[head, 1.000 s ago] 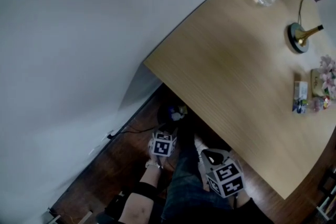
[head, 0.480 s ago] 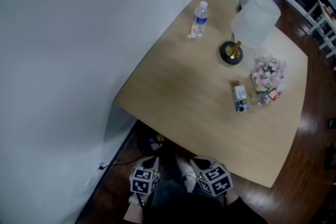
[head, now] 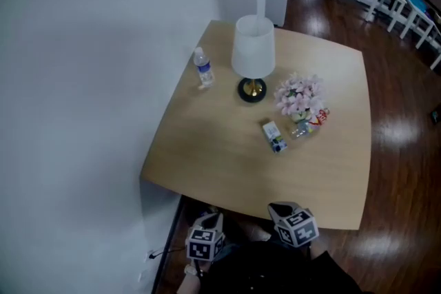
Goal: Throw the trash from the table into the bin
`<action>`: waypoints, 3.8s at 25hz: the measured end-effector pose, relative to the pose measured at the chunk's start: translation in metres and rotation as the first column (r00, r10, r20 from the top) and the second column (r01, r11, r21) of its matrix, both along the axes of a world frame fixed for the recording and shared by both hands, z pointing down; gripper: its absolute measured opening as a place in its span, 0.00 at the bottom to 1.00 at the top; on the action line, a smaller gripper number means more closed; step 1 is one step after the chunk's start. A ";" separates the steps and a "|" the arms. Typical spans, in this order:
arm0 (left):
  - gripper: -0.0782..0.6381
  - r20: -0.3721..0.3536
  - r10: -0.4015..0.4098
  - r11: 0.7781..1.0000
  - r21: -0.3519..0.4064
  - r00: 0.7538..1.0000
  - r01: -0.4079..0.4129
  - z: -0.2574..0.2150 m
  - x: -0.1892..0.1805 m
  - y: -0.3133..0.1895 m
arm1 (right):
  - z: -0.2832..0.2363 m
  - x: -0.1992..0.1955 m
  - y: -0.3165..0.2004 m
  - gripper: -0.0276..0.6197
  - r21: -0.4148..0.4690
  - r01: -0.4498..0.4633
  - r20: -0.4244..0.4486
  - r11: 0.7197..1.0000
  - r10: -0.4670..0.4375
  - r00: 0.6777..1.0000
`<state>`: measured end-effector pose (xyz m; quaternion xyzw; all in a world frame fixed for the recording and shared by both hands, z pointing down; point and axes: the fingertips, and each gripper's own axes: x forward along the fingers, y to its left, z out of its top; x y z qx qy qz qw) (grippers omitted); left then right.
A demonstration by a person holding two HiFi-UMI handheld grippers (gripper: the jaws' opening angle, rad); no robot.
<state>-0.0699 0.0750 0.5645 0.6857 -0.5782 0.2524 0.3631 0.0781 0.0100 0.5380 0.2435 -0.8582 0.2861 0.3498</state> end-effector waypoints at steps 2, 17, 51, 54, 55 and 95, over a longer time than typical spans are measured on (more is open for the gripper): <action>0.11 0.011 0.033 0.999 0.000 0.999 -0.033 -0.007 0.011 -0.011 | -0.003 0.010 -0.006 0.05 0.001 -0.028 0.014 1.000 0.028 1.000; 0.13 0.076 0.104 0.994 0.026 0.992 -0.106 -0.008 0.097 -0.170 | 0.001 0.091 -0.049 0.05 -0.012 -0.130 0.046 0.991 0.130 0.990; 0.52 0.139 -0.075 0.995 -0.059 0.988 0.083 0.043 0.096 -0.279 | 0.021 0.151 -0.096 0.05 -0.075 -0.185 0.048 0.980 0.188 0.981; 0.51 0.104 -0.072 0.997 -0.001 0.992 0.073 0.020 0.091 -0.258 | 0.016 0.137 -0.090 0.05 -0.066 -0.157 0.050 0.985 0.160 0.986; 0.51 0.087 -0.072 0.997 0.010 0.994 0.072 0.014 0.089 -0.248 | 0.014 0.131 -0.088 0.05 -0.064 -0.147 0.052 0.987 0.150 0.987; 0.51 -0.034 -0.547 0.811 -0.268 0.836 0.520 0.151 -0.113 0.143 | 0.049 -0.160 0.109 0.05 -0.147 0.518 -0.028 0.843 -0.527 0.850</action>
